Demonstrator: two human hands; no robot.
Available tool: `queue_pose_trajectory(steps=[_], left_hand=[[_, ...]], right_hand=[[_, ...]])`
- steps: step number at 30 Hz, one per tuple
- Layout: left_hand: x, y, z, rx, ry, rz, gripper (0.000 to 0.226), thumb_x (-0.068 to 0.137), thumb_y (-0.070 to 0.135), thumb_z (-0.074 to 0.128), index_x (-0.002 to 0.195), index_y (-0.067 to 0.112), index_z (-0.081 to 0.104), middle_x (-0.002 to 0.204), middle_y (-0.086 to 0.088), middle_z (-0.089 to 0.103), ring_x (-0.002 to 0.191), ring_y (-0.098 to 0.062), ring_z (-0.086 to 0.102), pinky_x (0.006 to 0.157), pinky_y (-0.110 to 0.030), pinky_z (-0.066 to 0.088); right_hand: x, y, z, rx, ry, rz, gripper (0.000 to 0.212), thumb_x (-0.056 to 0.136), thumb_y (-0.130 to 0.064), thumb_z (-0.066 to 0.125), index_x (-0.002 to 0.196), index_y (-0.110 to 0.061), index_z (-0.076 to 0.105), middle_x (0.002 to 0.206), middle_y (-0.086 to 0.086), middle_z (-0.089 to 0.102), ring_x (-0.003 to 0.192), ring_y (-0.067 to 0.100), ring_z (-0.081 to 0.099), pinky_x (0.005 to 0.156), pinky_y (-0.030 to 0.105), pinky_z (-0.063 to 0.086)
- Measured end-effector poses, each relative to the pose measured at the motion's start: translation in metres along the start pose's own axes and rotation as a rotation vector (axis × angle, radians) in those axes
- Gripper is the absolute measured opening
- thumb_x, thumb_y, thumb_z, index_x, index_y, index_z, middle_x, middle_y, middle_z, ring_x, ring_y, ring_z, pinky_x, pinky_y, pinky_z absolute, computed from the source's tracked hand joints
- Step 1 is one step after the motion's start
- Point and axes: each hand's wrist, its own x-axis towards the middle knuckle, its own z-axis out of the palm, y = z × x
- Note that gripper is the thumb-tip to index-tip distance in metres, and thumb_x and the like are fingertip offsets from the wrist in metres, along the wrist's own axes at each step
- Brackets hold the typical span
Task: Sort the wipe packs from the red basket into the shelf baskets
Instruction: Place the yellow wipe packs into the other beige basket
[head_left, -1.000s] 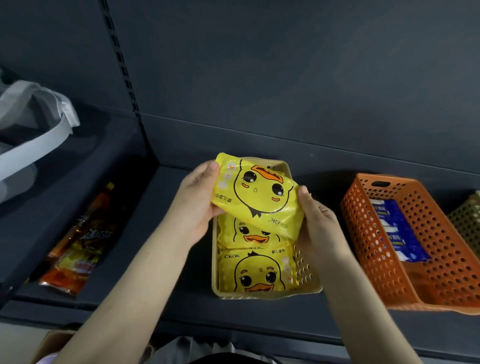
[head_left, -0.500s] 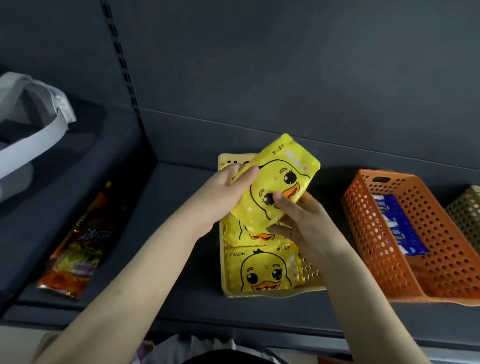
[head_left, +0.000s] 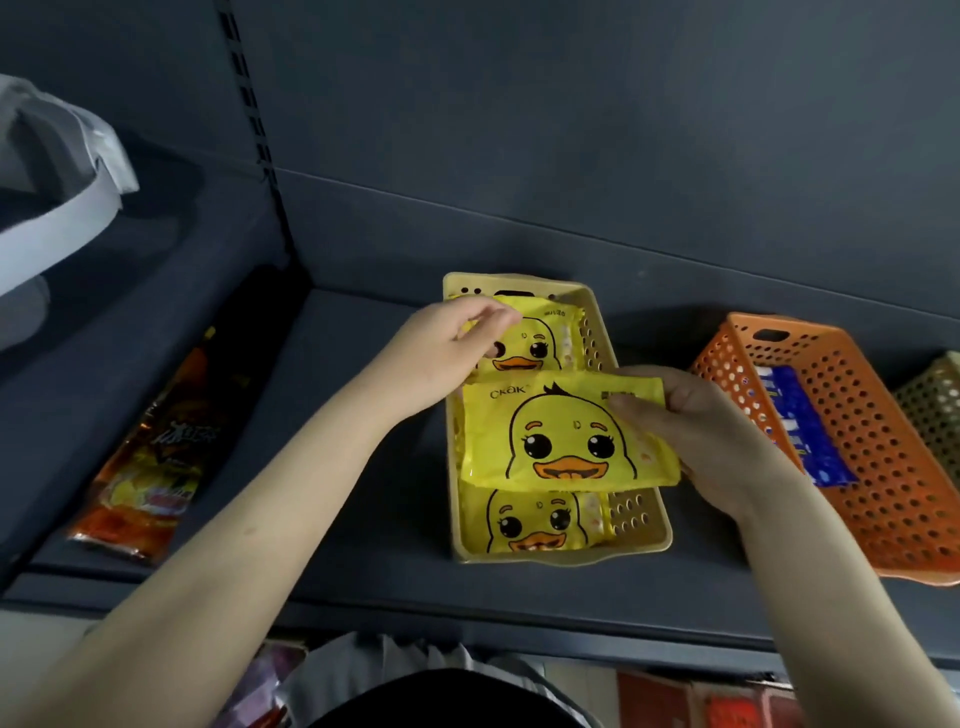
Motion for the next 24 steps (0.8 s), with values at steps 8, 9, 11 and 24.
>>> queue_pose_trajectory(steps=[8, 9, 11, 24], left_hand=[[0.017, -0.019, 0.013, 0.12, 0.068, 0.138, 0.032, 0.102, 0.031, 0.041, 0.125, 0.022, 0.061, 0.139, 0.01, 0.05, 0.131, -0.001, 0.038, 0.11, -0.018, 0.03], [0.019, -0.022, 0.015, 0.164, 0.052, 0.119, 0.033, 0.101, 0.033, 0.041, 0.126, 0.023, 0.06, 0.144, 0.009, 0.046, 0.137, -0.005, 0.032, 0.115, -0.028, 0.027], [0.023, -0.029, 0.02, 0.304, 0.014, 0.078, 0.035, 0.1, 0.038, 0.041, 0.13, 0.026, 0.056, 0.152, 0.008, 0.036, 0.147, -0.012, 0.015, 0.118, -0.045, 0.018], [0.029, -0.039, 0.026, 0.624, -0.064, 0.068, 0.044, 0.097, 0.051, 0.039, 0.134, 0.029, 0.05, 0.159, 0.008, 0.024, 0.149, -0.014, -0.008, 0.118, -0.048, 0.006]], right_hand=[[-0.007, -0.003, 0.003, -0.387, -0.055, -0.047, 0.022, 0.09, -0.016, 0.061, 0.103, -0.033, 0.063, 0.092, -0.005, 0.074, 0.076, 0.012, 0.073, 0.057, 0.024, 0.058], [-0.006, -0.005, 0.003, -0.39, -0.091, -0.023, 0.022, 0.09, -0.016, 0.061, 0.104, -0.034, 0.063, 0.094, -0.005, 0.073, 0.077, 0.011, 0.073, 0.058, 0.023, 0.057], [-0.005, -0.007, 0.003, -0.381, -0.181, 0.033, 0.023, 0.089, -0.017, 0.062, 0.106, -0.033, 0.064, 0.104, -0.007, 0.07, 0.083, 0.011, 0.073, 0.062, 0.024, 0.058], [0.013, -0.002, 0.036, -1.099, -0.257, -0.115, 0.038, 0.089, -0.038, 0.064, 0.124, -0.024, 0.062, 0.124, -0.008, 0.062, 0.114, 0.01, 0.058, 0.094, 0.028, 0.045]])
